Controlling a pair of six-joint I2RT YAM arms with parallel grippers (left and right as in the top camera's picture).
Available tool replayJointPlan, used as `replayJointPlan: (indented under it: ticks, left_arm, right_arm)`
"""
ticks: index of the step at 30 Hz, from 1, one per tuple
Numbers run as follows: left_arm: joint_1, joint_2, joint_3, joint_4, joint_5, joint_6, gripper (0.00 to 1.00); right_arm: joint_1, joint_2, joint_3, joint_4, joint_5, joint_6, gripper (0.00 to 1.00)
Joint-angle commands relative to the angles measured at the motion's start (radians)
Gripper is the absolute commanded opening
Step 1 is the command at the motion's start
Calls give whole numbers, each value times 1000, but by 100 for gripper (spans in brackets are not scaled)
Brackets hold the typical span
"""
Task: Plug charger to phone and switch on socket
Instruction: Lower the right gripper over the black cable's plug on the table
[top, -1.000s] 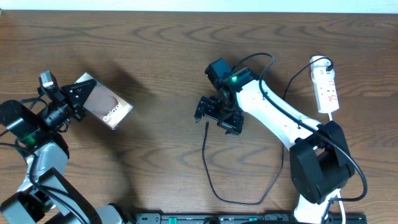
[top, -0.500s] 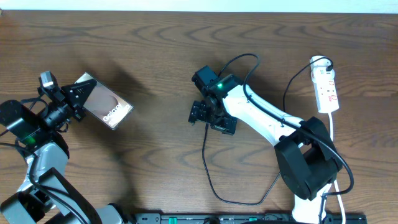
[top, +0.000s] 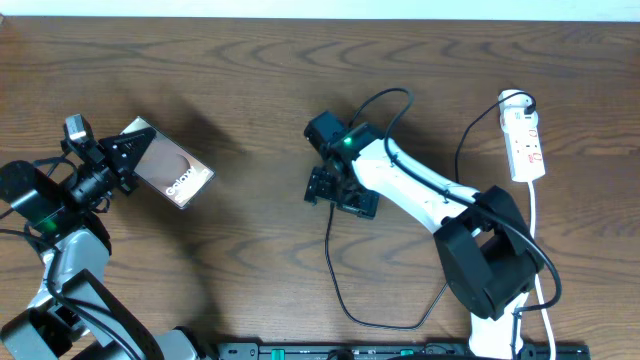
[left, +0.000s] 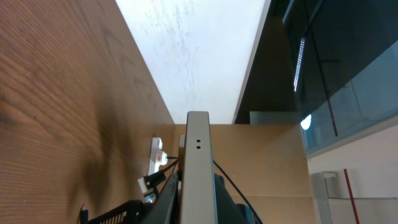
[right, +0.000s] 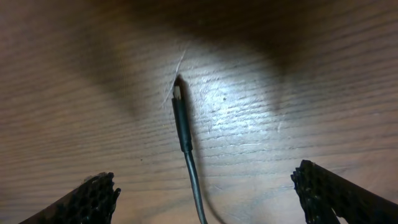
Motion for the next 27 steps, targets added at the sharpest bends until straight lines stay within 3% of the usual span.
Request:
replayJointPlan:
  ticks: [1, 11, 27]
  left_arm:
    - [3, -5, 2, 7, 32, 17, 8]
    - [3, -5, 2, 7, 32, 18, 7]
    - [3, -5, 2, 6, 32, 24, 8]
  right_arm:
    - [19, 35, 6, -2, 27, 24, 90]
    - [28, 76, 5, 2, 27, 24, 85]
    - [29, 82, 5, 3, 49, 31, 58]
